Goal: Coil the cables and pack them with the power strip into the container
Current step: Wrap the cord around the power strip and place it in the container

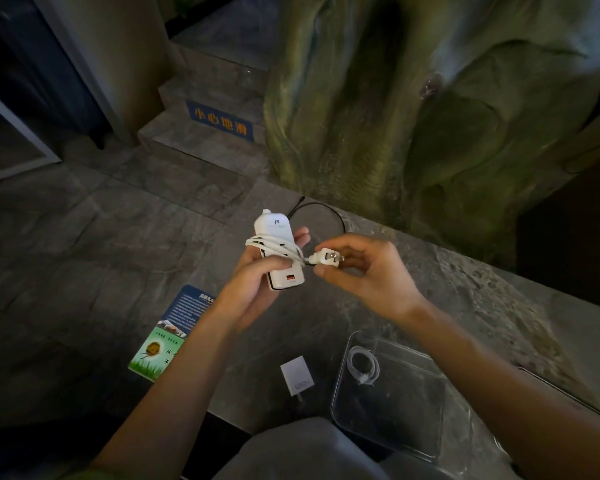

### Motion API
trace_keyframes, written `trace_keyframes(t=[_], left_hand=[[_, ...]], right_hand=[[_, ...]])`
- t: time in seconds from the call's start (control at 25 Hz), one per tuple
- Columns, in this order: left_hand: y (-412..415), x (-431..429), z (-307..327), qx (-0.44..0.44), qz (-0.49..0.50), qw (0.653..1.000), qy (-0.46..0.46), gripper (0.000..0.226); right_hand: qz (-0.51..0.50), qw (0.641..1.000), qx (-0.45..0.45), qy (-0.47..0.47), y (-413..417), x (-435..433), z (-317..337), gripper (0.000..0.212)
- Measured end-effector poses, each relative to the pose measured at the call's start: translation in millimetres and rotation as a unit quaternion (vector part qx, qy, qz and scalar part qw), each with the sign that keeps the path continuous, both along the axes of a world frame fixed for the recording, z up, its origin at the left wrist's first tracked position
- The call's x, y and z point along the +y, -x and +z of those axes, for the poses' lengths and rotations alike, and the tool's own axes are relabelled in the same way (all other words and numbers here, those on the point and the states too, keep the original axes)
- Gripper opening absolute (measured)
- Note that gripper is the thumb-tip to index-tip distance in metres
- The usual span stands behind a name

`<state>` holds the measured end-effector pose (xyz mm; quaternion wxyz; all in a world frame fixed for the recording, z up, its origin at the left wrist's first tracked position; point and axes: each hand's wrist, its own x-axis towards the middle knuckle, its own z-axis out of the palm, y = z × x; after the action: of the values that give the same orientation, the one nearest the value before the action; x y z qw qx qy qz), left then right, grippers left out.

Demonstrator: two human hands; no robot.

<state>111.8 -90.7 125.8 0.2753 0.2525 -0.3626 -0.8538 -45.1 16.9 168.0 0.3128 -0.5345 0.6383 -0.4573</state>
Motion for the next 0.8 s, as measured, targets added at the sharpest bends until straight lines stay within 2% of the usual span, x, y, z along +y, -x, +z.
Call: trace_keyframes(t=[0.16,0.32,0.44,0.56,0.8], left_hand=[[3.0,11.3,7.1,0.057,0.019,0.996,-0.071,0.062],[9.8,25.1,17.2,0.031,0.009,0.999,-0.040,0.044],[10.9,30.9,25.3,0.019,-0.001,0.999,-0.035,0.038],[10.7,34.3,31.0,0.015,-0.008,0.998,-0.053,0.034],[14.2,42.9,29.7,-0.027,-0.006,0.998,-0.048,0.033]], right_hand=[[0.015,0.998,-0.021,0.050,-6.8,6.0,-10.0,0.026],[0.000,0.994,0.039,0.097,-12.0,6.2,-13.3,0.029],[0.018,0.995,0.047,0.089,-13.3,8.4,-12.6,0.034],[-0.006,0.991,0.098,0.096,-11.8,11.9,-11.3,0.034],[-0.019,0.995,0.053,0.081,-8.2,19.4,-12.5,0.033]])
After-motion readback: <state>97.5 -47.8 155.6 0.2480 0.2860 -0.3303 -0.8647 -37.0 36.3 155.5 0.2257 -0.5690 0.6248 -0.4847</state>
